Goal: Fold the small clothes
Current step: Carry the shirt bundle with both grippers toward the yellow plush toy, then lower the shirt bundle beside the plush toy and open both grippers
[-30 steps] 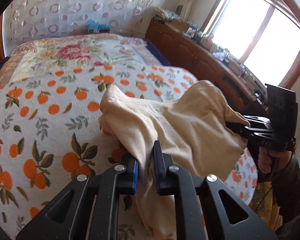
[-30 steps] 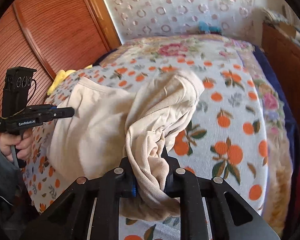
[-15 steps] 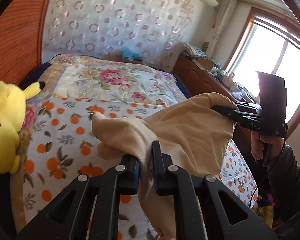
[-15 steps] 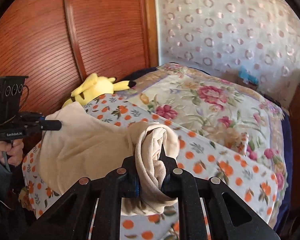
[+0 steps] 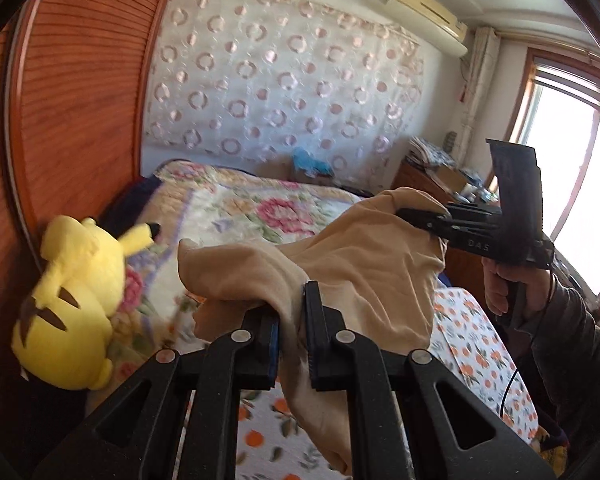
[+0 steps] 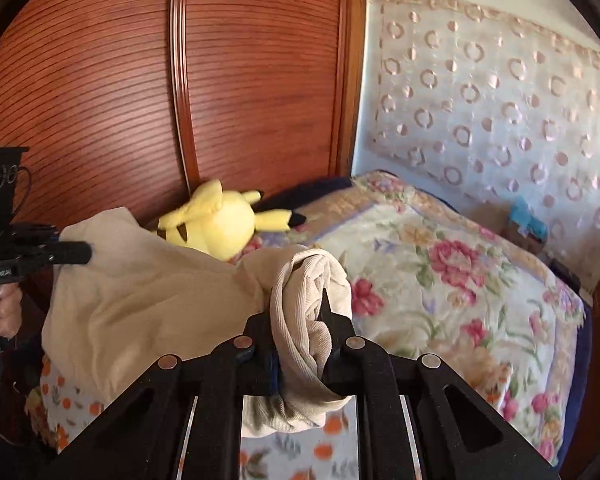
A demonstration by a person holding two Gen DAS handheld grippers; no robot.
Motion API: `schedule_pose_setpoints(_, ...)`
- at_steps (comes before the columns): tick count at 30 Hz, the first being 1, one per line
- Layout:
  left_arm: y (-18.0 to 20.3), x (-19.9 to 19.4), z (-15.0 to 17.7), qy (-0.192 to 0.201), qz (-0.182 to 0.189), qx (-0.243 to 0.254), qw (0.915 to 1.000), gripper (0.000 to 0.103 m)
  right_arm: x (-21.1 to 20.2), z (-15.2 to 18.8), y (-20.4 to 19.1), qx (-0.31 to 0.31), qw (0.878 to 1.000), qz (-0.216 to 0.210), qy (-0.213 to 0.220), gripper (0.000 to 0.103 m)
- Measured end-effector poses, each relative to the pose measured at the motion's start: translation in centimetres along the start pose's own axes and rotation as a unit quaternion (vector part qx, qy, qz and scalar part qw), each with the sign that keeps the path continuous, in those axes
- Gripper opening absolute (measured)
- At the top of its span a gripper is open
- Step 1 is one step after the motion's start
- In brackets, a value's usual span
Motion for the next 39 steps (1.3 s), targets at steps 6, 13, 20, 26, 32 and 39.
schedule_pose_setpoints(6, -2.5, 0.5, 1.5, -0.003, -0.044, -0.012, 0.999, 0.012, 6.6, -3.1, -0.3, -0.017, 0.999, -0.034, 0.011, 0.014)
schedule_pose_setpoints(13, -2.7, 6.5, 9.5, -0.098, -0.047, -0.035, 0.9935, 0.012, 19.1, 0.3, 2.0, -0.032, 0.996, -0.053, -0.063, 0.014)
schedule_pose_setpoints(20, -3.7, 8.8, 13.0, -0.13, -0.06, -0.066, 0.9875, 0.013, 24.3, 3.2, 5.8, 0.033, 0.994, -0.014, -0.106, 0.037)
schedule_pose_setpoints(26, -4.1, 8.6, 12.8, -0.133, -0.075, -0.059, 0.9865, 0.046, 20.6, 2.2, 4.6, 0.047, 0.999, 0.015, -0.023, 0.045)
schedule_pose_setpoints(32, -4.1, 8.8, 14.2, -0.15, -0.073, -0.065, 0.9838, 0.076, 21.1, 6.3, 2.6, 0.03, 0.997, -0.035, -0.07, 0.045)
schedule_pose_setpoints(39, -3.6, 8.5, 14.6, -0.159, -0.08, -0.059, 0.9822, 0.076, 27.0, 6.9, 3.7, 0.052, 0.993, -0.025, -0.104, 0.046)
Point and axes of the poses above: each gripper's, at about its wrist camera, not at the fingertips, and x roughly the way its jaws point, y to its right, z to its underside, the point moved 3 cm from there along x, roughly the way its jaws point, and after that the axes turned 14 degrees about x, right-handed, at the moved point
